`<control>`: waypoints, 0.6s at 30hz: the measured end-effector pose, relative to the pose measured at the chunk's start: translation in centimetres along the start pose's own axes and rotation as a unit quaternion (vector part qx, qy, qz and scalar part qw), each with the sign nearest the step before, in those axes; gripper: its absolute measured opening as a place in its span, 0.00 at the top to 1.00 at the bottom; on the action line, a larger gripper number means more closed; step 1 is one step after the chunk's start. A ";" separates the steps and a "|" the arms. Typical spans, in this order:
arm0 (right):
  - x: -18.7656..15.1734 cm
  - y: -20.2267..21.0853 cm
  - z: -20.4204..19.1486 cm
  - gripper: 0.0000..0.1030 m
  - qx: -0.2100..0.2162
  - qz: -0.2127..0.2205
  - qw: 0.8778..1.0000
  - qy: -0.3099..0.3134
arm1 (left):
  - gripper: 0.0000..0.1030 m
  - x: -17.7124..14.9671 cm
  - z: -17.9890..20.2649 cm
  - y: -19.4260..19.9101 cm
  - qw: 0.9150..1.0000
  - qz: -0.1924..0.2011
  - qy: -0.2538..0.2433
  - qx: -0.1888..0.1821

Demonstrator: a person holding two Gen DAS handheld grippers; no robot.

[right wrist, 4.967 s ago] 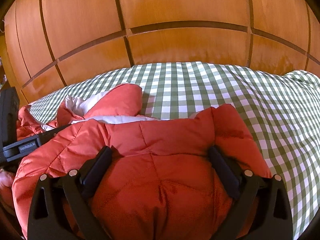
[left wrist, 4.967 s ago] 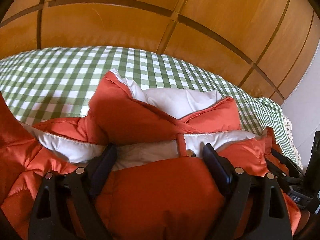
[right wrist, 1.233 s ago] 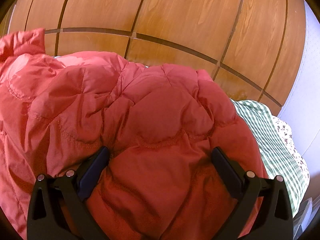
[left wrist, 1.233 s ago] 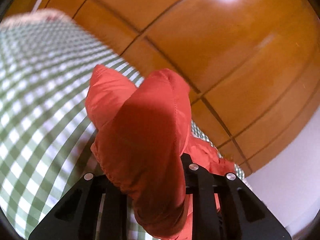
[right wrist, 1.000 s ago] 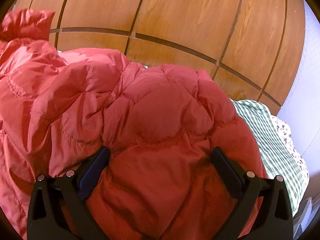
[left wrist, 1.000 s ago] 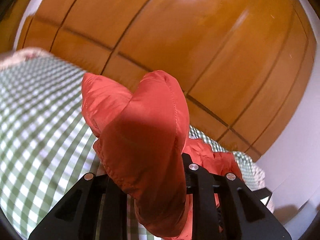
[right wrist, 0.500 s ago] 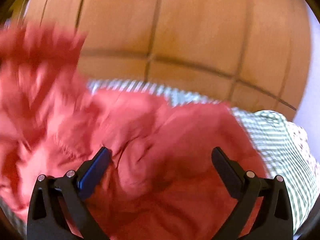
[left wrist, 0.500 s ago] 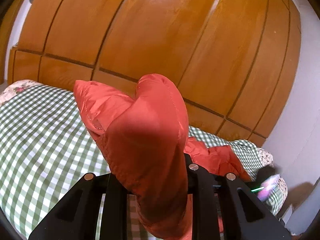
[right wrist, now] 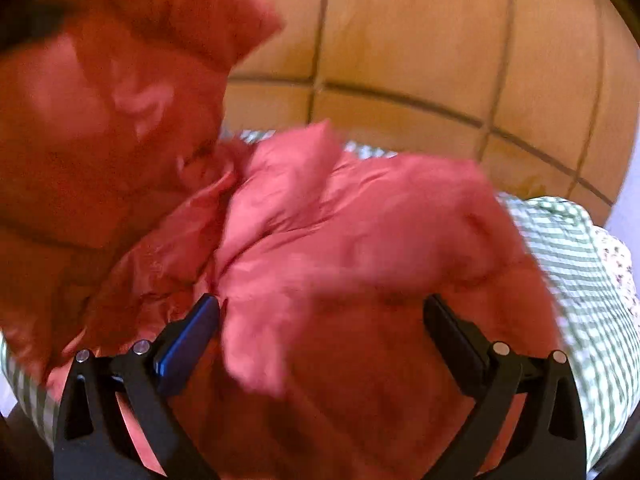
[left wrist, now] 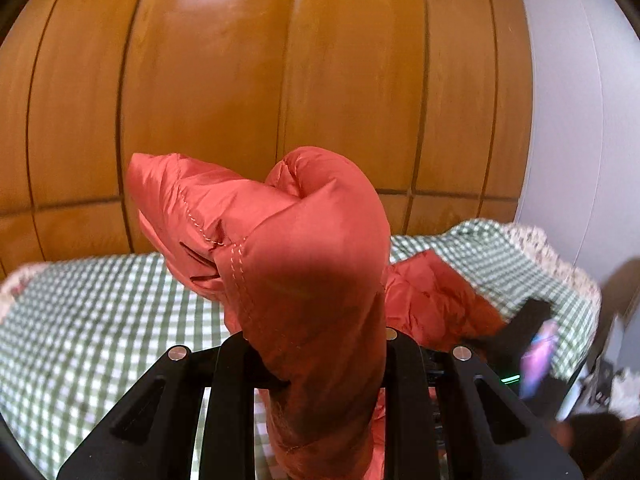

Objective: Fold small clothes

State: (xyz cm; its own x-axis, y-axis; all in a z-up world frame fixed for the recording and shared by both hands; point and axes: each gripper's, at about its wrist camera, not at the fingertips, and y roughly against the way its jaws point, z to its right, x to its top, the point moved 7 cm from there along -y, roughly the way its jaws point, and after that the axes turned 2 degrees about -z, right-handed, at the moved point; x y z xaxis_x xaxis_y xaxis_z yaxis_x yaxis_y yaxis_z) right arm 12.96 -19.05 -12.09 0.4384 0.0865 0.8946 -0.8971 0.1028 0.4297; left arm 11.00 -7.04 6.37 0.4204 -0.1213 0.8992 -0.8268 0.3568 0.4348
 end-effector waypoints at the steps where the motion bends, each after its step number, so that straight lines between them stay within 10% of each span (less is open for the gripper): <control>1: -0.1 0.6 1.3 0.02 -0.018 0.003 1.000 -0.007 | 0.80 0.1 0.5 -0.2 1.000 -0.005 -0.010 0.005; 8: -3.7 2.0 12.1 0.02 -0.130 -0.037 0.984 -0.113 | 0.79 0.1 3.4 -1.1 0.998 -0.018 -0.060 0.001; 18: -7.5 -0.4 14.2 0.02 -0.034 -0.081 0.966 -0.245 | 0.76 -2.1 9.7 -4.1 0.979 -0.066 -0.191 -0.010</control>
State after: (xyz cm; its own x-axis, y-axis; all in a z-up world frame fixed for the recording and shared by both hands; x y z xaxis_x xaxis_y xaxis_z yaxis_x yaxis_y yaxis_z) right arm 9.29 -33.86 -17.24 0.4785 -0.4136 0.7746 -0.8064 0.1422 0.5740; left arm 9.90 -17.28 3.19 0.3484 -0.5041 0.7902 -0.7656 0.3333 0.5502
